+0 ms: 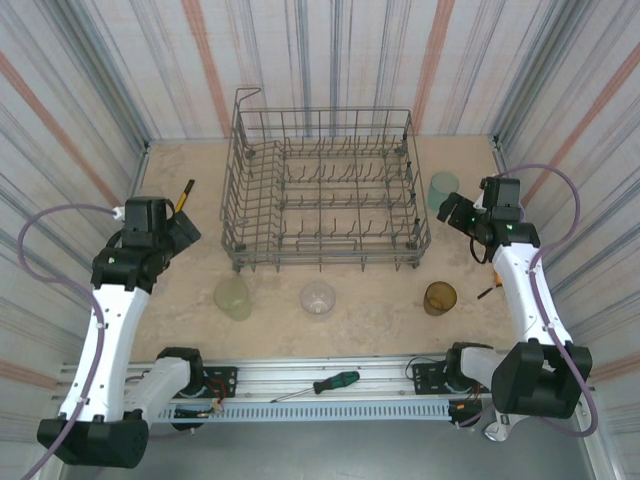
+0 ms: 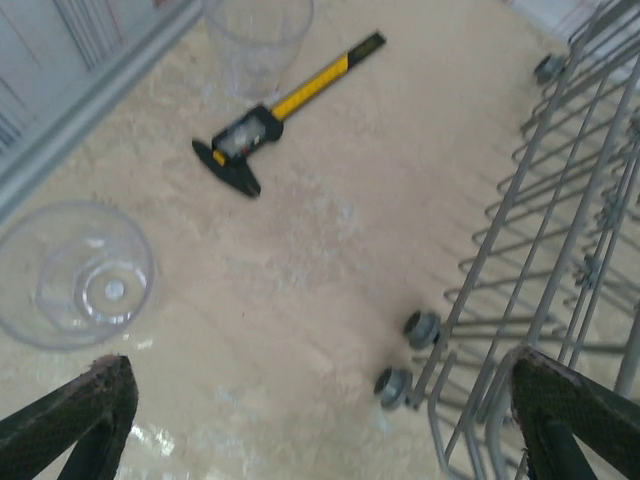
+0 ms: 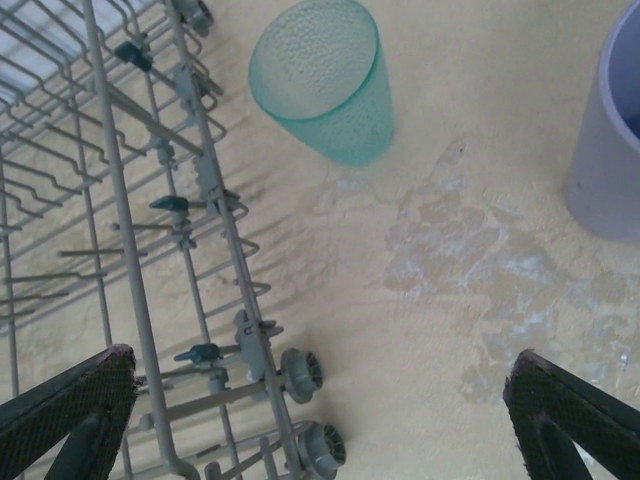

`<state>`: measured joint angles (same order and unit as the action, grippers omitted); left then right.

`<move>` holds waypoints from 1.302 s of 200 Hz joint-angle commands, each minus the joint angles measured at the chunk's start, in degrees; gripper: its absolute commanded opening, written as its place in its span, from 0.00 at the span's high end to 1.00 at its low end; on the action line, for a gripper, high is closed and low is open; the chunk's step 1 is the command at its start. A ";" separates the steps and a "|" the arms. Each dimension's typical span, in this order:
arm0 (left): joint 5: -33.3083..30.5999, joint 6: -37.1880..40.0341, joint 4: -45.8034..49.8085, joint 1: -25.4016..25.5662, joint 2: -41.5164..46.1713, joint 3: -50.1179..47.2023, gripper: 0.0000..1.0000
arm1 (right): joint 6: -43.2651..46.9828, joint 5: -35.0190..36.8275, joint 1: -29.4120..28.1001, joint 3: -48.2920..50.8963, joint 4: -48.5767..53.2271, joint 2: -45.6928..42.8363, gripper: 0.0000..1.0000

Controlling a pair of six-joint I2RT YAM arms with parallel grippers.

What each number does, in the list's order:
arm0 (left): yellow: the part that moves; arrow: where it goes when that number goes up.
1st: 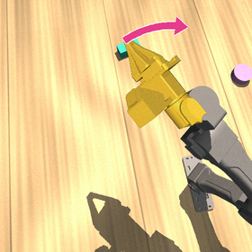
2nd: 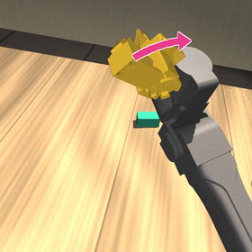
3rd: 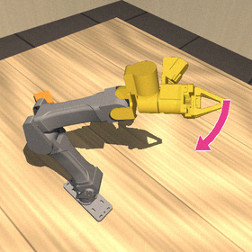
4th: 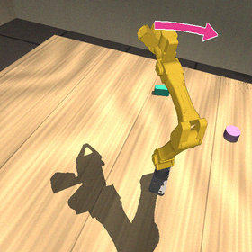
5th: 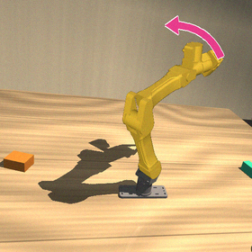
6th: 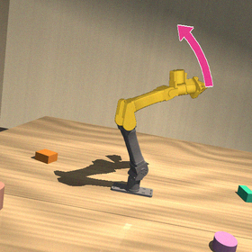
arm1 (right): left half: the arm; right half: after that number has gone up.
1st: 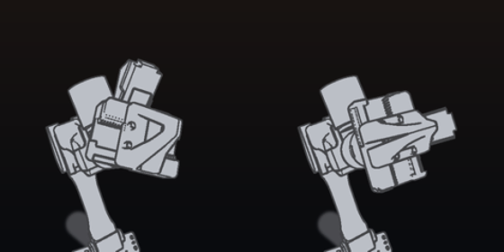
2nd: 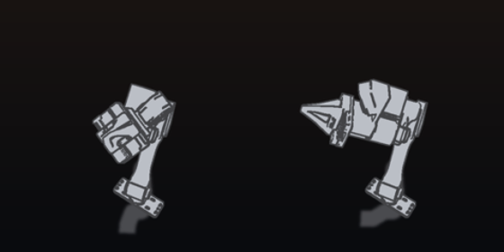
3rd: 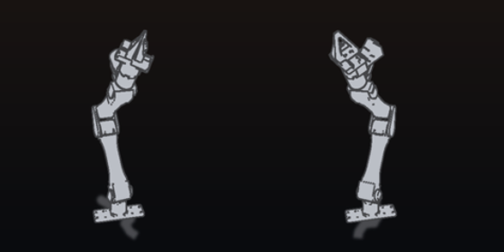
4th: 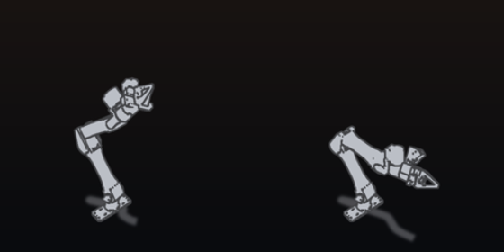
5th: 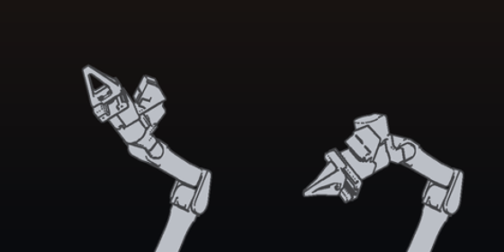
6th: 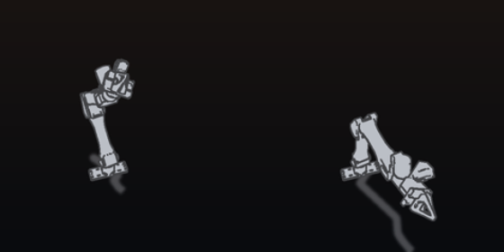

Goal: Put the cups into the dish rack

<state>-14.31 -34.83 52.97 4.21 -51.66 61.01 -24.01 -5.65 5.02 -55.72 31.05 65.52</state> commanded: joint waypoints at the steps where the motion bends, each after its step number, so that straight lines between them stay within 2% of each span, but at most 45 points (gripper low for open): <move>1: 3.06 -1.58 6.68 0.19 1.86 -1.75 0.01 | -1.15 -2.94 0.22 -1.67 4.26 -2.14 0.01; 38: 8.00 -0.42 7.53 0.88 3.05 -3.80 0.01 | -0.04 -9.97 -0.07 -1.26 5.60 -3.72 0.01; 59: 7.14 -2.68 8.46 2.21 4.08 -6.22 0.01 | 0.53 -8.17 -1.19 -1.90 8.28 -4.13 0.01; 86: 3.23 -5.05 9.32 6.66 4.74 -9.12 0.01 | 0.32 -6.53 -1.84 -0.98 8.72 -5.60 0.01; 144: 3.17 -6.98 7.84 15.21 0.03 -11.33 0.01 | -0.55 -7.21 -2.10 -0.20 8.05 -6.55 0.01; 216: 1.80 -9.70 6.10 18.75 -0.99 -15.65 0.02 | -0.23 -7.09 -4.17 -1.05 9.12 -4.73 0.01; 225: 1.90 -10.07 5.81 18.74 -0.85 -16.36 0.03 | -0.17 -7.22 -4.27 -1.07 9.10 -4.57 0.01; 260: 3.69 -11.56 2.17 20.01 -0.05 -20.53 0.19 | -0.50 -7.49 -4.94 -1.45 8.85 -3.82 0.01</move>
<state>-10.50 -44.18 57.28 22.96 -52.77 43.22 -23.97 -12.47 0.75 -55.72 38.50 61.19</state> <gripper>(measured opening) 0.848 0.987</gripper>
